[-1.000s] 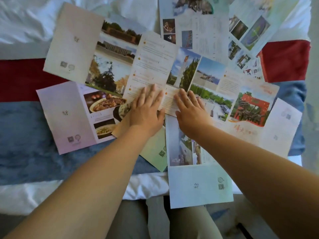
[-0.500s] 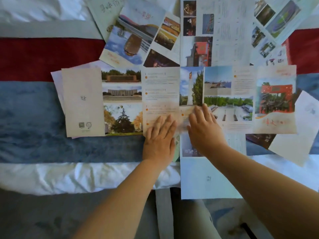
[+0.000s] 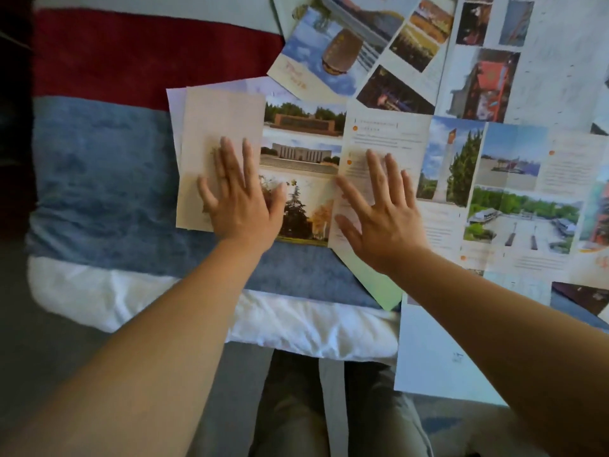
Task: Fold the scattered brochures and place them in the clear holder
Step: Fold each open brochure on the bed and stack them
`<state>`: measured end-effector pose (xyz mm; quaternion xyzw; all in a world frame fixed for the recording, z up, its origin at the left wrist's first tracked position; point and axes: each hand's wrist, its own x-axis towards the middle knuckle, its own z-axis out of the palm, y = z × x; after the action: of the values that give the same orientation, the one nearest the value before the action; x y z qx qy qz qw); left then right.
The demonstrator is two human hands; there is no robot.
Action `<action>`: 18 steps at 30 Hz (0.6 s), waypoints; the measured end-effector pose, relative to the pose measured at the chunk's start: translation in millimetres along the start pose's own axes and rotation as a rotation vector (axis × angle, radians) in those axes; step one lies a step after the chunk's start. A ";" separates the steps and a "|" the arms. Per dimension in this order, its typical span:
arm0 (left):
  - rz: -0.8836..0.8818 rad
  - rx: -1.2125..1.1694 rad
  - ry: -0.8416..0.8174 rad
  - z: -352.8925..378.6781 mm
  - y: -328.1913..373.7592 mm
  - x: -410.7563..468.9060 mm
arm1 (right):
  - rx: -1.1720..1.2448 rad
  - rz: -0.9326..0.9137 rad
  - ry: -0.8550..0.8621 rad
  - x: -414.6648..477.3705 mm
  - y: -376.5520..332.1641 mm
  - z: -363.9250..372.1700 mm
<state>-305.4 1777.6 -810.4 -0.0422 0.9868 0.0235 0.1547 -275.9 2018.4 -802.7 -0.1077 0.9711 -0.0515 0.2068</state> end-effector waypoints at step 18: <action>0.065 -0.296 0.045 12.7 -10.8 -3.1 | -0.069 -0.014 0.157 17.4 -1.6 36.4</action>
<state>-297.6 1767.9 -821.9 -0.0329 0.9766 0.1729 0.1236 -276.1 2010.9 -842.4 -0.1173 0.9847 -0.0276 0.1259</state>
